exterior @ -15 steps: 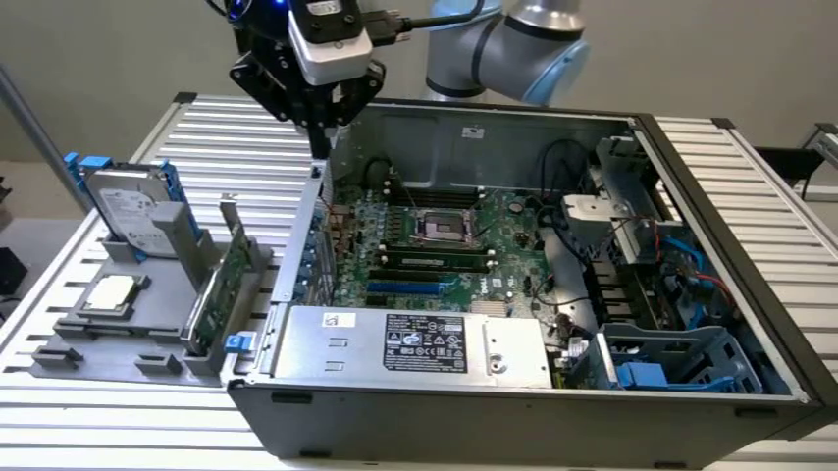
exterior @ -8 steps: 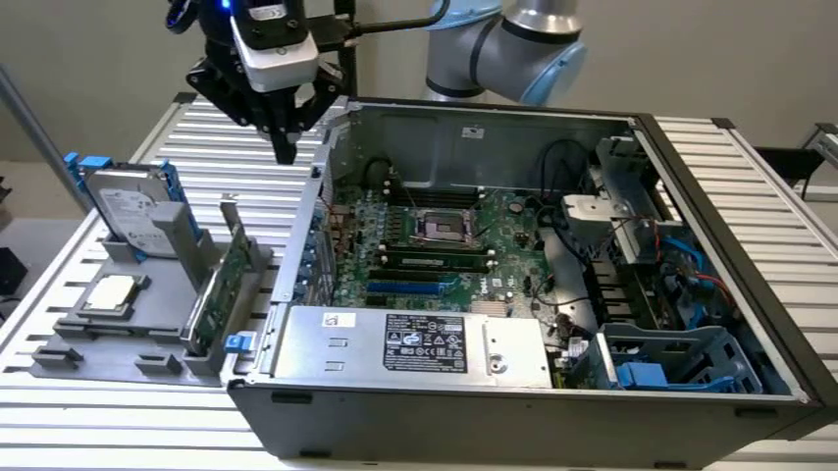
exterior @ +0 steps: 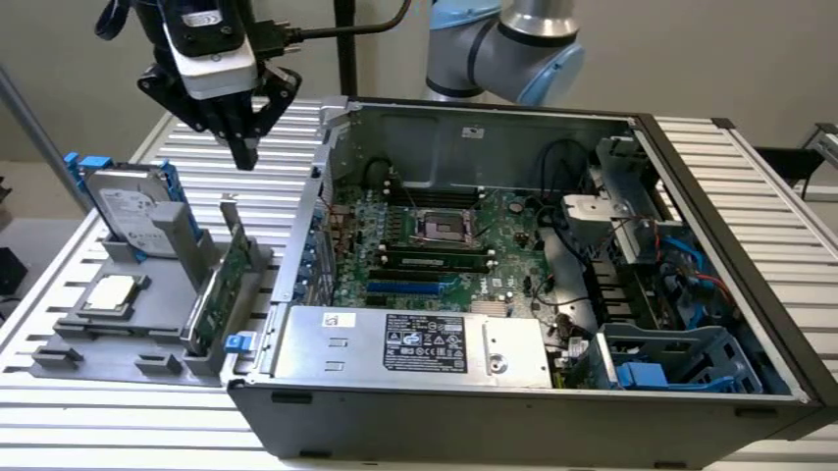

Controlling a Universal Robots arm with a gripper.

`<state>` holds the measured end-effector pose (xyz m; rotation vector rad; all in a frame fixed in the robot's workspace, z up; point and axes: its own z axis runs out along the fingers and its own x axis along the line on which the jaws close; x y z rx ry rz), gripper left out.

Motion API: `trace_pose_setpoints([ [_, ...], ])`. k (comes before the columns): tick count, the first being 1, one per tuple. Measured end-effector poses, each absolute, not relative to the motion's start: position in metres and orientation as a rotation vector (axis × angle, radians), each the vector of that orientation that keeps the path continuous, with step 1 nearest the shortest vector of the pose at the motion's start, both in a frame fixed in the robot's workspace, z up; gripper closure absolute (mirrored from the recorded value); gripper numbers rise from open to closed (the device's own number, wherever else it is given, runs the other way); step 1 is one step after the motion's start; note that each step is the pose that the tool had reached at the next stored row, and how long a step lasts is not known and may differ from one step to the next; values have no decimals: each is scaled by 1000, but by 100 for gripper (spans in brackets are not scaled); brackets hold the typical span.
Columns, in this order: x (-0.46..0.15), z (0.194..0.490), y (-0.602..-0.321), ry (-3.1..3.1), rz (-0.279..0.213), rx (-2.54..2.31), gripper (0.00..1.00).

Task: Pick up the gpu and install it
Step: 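Reach for the gpu, then pick up the gpu and move the gpu toward the slot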

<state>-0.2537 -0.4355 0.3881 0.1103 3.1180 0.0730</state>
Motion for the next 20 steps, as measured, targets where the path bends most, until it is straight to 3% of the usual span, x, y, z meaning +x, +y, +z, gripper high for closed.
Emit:
trace_pose_setpoints([
  [20, -320, 381, -440, 3118, 57, 110, 89],
])
